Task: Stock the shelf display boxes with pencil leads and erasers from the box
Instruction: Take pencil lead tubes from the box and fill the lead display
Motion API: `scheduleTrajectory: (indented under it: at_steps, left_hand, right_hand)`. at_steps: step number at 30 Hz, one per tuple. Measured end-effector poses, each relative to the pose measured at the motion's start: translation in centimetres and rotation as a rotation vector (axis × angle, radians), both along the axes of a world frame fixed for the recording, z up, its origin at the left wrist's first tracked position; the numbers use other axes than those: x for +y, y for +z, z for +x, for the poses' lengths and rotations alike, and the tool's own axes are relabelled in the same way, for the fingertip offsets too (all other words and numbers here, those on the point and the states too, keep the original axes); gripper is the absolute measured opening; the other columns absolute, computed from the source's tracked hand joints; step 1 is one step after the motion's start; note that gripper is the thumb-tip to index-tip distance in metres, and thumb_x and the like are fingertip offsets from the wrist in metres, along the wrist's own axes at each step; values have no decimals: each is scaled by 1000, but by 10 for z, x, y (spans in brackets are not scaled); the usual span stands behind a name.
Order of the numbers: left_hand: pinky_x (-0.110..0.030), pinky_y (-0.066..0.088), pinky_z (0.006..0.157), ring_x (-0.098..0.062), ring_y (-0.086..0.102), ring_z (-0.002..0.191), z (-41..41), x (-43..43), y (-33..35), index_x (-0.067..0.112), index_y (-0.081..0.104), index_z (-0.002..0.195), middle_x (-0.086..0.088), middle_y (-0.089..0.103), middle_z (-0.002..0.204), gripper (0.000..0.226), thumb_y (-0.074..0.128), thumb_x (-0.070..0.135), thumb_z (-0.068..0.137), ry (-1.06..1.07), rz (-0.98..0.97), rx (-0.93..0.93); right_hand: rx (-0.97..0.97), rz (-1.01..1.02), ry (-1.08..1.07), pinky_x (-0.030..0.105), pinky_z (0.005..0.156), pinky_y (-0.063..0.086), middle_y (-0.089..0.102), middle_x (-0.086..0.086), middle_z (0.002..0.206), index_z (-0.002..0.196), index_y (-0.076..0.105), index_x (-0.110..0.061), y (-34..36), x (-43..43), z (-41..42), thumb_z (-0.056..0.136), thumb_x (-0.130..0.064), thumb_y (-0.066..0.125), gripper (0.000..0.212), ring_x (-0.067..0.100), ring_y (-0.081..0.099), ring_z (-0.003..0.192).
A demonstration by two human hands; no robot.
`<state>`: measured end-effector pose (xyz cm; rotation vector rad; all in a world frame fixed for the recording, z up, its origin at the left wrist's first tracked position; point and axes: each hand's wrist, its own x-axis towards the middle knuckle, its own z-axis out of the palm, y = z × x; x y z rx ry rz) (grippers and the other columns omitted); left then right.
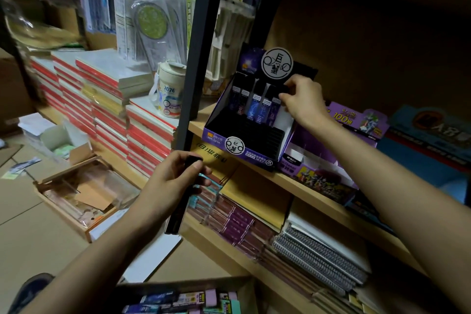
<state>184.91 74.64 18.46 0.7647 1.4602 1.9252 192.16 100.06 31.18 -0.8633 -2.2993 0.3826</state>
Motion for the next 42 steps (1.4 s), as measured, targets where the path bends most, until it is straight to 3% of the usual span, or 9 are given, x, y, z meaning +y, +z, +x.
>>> scheduleTrajectory:
  at_steps: [10,13,17,19,24,27,32,37,42]
  left_hand:
    - [-12,51,59,-5,68,82,-4,1,-1,16,63,106,0,70,95,27,57,30,84,95,-4,33]
    - [-13,51,60,-6,68,83,-4,2,-1,17,64,105,2,71,94,30,57,33,81,100,-5,11]
    - [-13,51,58,-5,68,81,-3,2,-1,17,64,106,1,70,95,26,57,29,85,111,-13,-9]
    - [-13,51,58,-5,68,81,-4,2,-1,16,64,106,0,70,97,23,56,27,87,114,-20,-14]
    - [-13,51,57,-4,68,79,-3,2,1,17,64,106,-1,68,99,24,56,27,87,112,-26,-22]
    - [-13,51,56,-3,67,79,-2,2,1,18,64,105,0,68,98,27,57,30,82,105,-23,-17]
    - [-12,50,56,-3,68,78,-3,1,3,19,64,104,2,69,95,23,57,29,84,100,-15,-21]
    - [-12,51,56,-3,68,78,-1,0,5,21,65,102,7,70,89,33,57,37,75,84,-14,-16]
    - [-16,52,58,-6,68,81,0,-4,8,21,65,102,4,71,92,30,58,36,77,79,-17,-18]
  right_hand:
    - [27,-3,23,43,82,55,59,16,107,117,50,-5,-4,8,1,89,-4,58,29,31,62,95]
    - [-6,73,55,37,66,53,52,4,88,115,44,-6,-4,6,2,90,-1,55,28,15,57,68]
    - [-44,106,89,14,68,46,55,15,111,116,42,-5,-7,7,3,90,6,51,30,7,51,80]
    - [-65,102,96,0,50,37,52,11,102,109,41,-7,-10,9,4,90,9,48,26,0,47,69]
    - [6,69,37,-4,45,33,52,11,100,114,44,-2,-15,13,1,89,11,48,28,-2,49,76]
    - [-26,59,15,2,43,35,53,17,120,121,41,-5,-13,14,-2,91,7,48,33,12,52,90]
    - [-74,43,-21,28,81,44,53,19,125,123,43,-4,-9,16,-2,90,2,53,35,31,57,108]
    - [-157,139,-44,37,78,48,61,25,107,111,56,2,-7,14,-4,88,8,48,26,36,61,93]
    - [-289,249,-82,40,85,47,58,22,114,109,60,6,-2,9,-7,85,8,48,27,39,57,103]
